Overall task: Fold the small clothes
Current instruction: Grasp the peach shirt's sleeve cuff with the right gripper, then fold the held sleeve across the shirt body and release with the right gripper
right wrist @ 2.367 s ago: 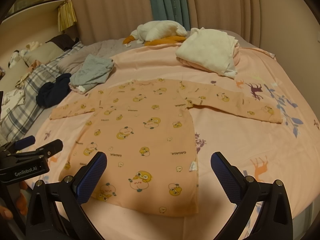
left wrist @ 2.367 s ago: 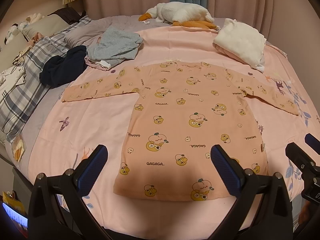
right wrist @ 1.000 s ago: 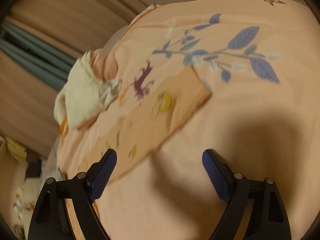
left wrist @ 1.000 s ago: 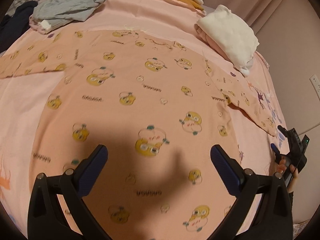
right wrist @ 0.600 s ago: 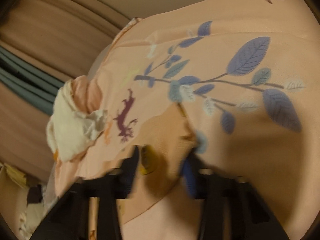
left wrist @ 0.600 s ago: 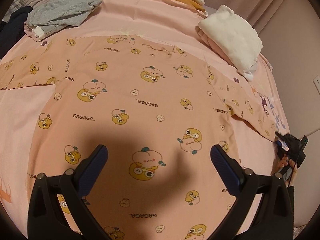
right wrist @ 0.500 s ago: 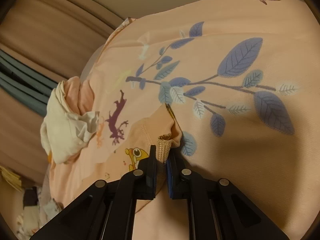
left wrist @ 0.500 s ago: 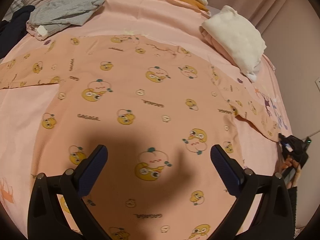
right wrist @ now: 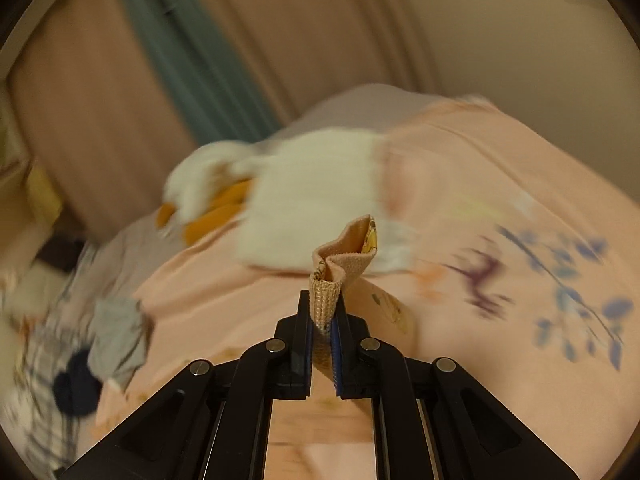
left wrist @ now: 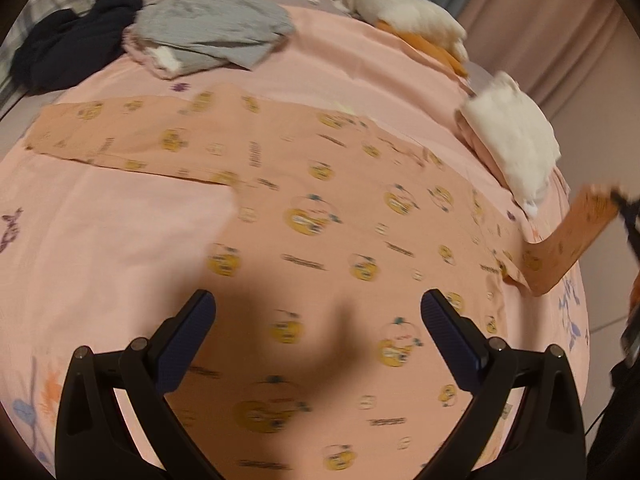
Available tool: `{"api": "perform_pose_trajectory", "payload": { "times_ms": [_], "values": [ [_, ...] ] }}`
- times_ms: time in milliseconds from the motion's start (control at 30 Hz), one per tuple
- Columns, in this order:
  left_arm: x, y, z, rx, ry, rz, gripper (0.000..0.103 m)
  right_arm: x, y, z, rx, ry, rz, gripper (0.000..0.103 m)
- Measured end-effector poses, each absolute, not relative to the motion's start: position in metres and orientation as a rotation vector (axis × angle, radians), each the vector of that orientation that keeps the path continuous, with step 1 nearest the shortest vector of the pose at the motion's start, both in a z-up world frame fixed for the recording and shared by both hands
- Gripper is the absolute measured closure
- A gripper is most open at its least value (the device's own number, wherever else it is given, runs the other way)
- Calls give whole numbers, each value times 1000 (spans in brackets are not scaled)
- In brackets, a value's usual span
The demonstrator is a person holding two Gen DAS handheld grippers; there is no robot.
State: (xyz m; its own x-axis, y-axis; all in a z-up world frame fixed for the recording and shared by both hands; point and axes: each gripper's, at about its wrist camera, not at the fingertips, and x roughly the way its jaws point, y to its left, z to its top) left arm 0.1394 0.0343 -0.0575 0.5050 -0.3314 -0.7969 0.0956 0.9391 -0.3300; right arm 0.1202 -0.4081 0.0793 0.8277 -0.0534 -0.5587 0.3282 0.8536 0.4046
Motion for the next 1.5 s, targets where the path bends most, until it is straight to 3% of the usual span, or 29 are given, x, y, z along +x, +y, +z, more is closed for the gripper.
{"api": "perform_pose_trajectory", "payload": {
  "times_ms": [100, 233, 433, 500, 600, 800, 933, 1033, 1200, 1367, 1400, 1500],
  "values": [
    [139, 66, -57, -284, 1000, -213, 1, 161, -328, 100, 370, 575, -122, 93],
    [139, 103, -62, -319, 995, -147, 1, 200, -232, 87, 203, 621, -22, 93],
    [140, 145, -70, -353, 1001, -60, 1, 237, -106, 14, -66, 762, 93, 93],
    [141, 153, -72, -365, 1007, -48, 1, 244, -70, -18, -163, 879, 150, 81],
    [142, 158, -73, -371, 1012, -47, 1, 234, -48, -56, -244, 965, 231, 79],
    [161, 137, -64, -362, 980, -119, 1, 206, -108, -41, 10, 933, 461, 76],
    [180, 109, -55, -380, 939, -206, 2, 196, -183, -39, 191, 885, 357, 76],
    [200, 80, -53, -407, 929, -302, 12, 194, -229, -53, 268, 903, 241, 76],
    [238, 39, -69, -446, 976, -403, 47, 187, -275, -74, 339, 969, 188, 77],
    [261, 27, -114, -426, 1071, -302, 48, 179, -290, -98, 370, 1019, 129, 77],
    [262, 28, -121, -427, 1082, -291, 53, 176, -295, -100, 374, 1022, 129, 80],
    [258, 38, -120, -449, 1057, -311, 51, 174, -293, -98, 385, 1014, 131, 81]
  ]
}}
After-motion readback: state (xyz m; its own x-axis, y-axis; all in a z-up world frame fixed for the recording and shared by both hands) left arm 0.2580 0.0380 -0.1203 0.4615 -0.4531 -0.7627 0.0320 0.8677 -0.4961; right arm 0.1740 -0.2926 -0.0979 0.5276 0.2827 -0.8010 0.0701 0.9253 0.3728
